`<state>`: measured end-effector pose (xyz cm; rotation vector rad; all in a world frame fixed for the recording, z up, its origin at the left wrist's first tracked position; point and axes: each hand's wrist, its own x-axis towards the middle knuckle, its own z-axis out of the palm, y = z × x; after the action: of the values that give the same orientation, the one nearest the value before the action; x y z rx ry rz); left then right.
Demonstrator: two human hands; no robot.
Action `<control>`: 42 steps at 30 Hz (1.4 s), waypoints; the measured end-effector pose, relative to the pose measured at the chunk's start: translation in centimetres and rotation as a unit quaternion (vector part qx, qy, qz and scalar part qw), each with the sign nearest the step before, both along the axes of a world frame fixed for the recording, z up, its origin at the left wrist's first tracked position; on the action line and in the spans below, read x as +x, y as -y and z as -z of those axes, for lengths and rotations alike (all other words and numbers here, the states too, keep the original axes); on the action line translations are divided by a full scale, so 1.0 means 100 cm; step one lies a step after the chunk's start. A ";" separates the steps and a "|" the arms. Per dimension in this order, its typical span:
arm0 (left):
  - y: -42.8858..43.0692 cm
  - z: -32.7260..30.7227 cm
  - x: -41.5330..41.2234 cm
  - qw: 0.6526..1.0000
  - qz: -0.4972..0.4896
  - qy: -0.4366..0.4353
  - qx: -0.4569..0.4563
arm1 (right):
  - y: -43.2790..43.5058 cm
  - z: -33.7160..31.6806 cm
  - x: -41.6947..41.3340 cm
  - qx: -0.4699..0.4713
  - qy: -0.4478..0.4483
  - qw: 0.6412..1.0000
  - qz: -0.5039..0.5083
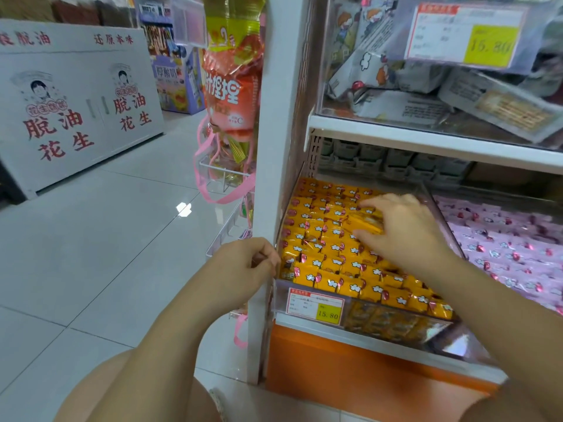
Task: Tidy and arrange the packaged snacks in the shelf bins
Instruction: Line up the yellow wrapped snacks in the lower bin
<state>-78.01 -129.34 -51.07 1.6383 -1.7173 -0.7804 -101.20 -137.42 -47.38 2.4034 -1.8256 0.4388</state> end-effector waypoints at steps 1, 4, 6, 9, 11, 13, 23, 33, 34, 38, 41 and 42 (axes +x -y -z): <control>0.000 0.000 0.000 1.000 0.001 0.003 -0.001 | 0.001 0.002 -0.009 0.015 -0.032 0.999 0.030; -0.001 -0.002 -0.002 1.000 0.002 0.009 -0.018 | 0.001 0.009 -0.024 0.041 -0.001 0.999 0.033; -0.001 -0.004 -0.005 0.999 0.002 -0.025 -0.048 | -0.007 0.004 -0.024 0.069 0.170 0.982 -0.035; -0.002 -0.008 -0.012 0.988 0.008 -0.121 -0.100 | -0.020 -0.004 -0.016 0.226 0.431 0.868 -0.098; -0.003 -0.009 -0.018 0.981 0.016 -0.148 -0.125 | -0.023 -0.001 -0.013 0.319 0.490 0.805 -0.102; -0.003 -0.009 -0.024 0.975 0.030 -0.180 -0.124 | -0.027 0.001 -0.008 0.367 0.521 0.762 -0.120; -0.001 -0.009 -0.027 0.953 0.006 -0.256 -0.161 | -0.032 0.003 -0.001 0.318 0.523 0.770 -0.182; -0.001 -0.012 0.006 0.964 -0.094 -0.164 -0.188 | -0.037 0.004 0.022 0.115 0.569 0.799 -0.160; -0.001 -0.011 0.009 0.972 -0.093 -0.139 -0.168 | -0.038 0.005 0.025 0.115 0.551 0.810 -0.165; -0.002 -0.003 0.010 0.995 -0.042 -0.055 -0.068 | -0.041 0.008 0.040 0.101 0.424 0.878 -0.199; 0.001 0.002 0.012 1.000 -0.020 -0.007 -0.013 | -0.036 0.004 0.054 0.063 0.282 0.933 -0.212; 0.002 0.003 0.012 1.000 -0.013 0.006 -0.001 | -0.034 0.003 0.059 0.054 0.238 0.945 -0.218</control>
<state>-76.78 -129.56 -51.37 1.6634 -1.7010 -0.7590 -95.33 -133.98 -47.70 2.9833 -1.4612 1.0665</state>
